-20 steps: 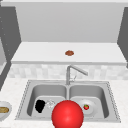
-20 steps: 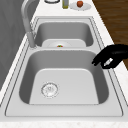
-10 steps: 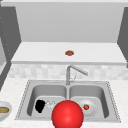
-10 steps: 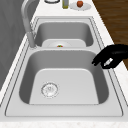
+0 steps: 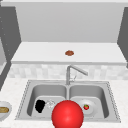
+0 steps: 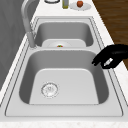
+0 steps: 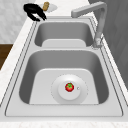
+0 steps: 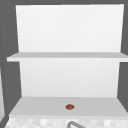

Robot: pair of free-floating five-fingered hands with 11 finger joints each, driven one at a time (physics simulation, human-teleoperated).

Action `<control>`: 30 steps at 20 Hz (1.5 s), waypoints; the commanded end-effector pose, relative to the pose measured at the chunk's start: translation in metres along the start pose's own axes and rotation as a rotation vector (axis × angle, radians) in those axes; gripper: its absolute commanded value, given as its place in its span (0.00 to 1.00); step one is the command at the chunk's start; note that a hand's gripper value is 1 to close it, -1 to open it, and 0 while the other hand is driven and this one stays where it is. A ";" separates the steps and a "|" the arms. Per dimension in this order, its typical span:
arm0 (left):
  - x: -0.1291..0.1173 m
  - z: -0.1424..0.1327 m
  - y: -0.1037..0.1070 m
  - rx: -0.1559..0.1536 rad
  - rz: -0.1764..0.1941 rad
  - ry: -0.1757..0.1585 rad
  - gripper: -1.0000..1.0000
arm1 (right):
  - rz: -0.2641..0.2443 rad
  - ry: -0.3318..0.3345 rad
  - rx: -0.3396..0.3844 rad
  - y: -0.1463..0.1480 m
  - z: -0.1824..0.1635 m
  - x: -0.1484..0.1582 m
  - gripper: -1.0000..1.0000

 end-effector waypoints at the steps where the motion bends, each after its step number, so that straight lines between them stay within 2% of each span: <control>1: 0.000 0.000 0.000 0.000 0.000 0.000 0.50 | 0.148 0.040 -0.007 0.002 -0.003 0.001 0.00; 2: 0.000 0.000 0.000 0.000 0.000 0.000 0.50 | 0.141 0.057 -0.013 0.004 -0.005 0.002 0.00; 4: 0.000 0.000 0.000 0.000 0.000 0.000 0.50 | 0.034 0.027 -0.035 0.003 -0.004 0.001 0.00; 5: 0.000 0.000 0.000 0.000 0.000 0.000 0.50 | 0.020 0.036 -0.019 0.004 -0.005 0.001 0.00; 8: 0.000 0.000 0.000 0.000 0.000 0.000 0.50 | 0.021 0.037 -0.004 0.007 -0.004 -0.003 0.00; 10: 0.000 0.000 0.000 0.000 0.000 0.000 0.50 | 0.017 0.039 -0.003 -0.007 -0.013 0.002 0.00; 12: 0.000 0.000 0.000 0.000 0.000 0.000 0.50 | 0.101 0.088 0.019 -0.005 -0.016 0.012 0.00; 14: 0.000 0.000 0.000 0.000 0.000 0.000 0.50 | 0.139 0.098 0.020 -0.009 -0.016 0.011 0.00; 30: 0.000 0.000 0.000 0.000 0.000 0.000 0.50 | 0.234 0.126 0.036 -0.025 -0.015 0.010 0.00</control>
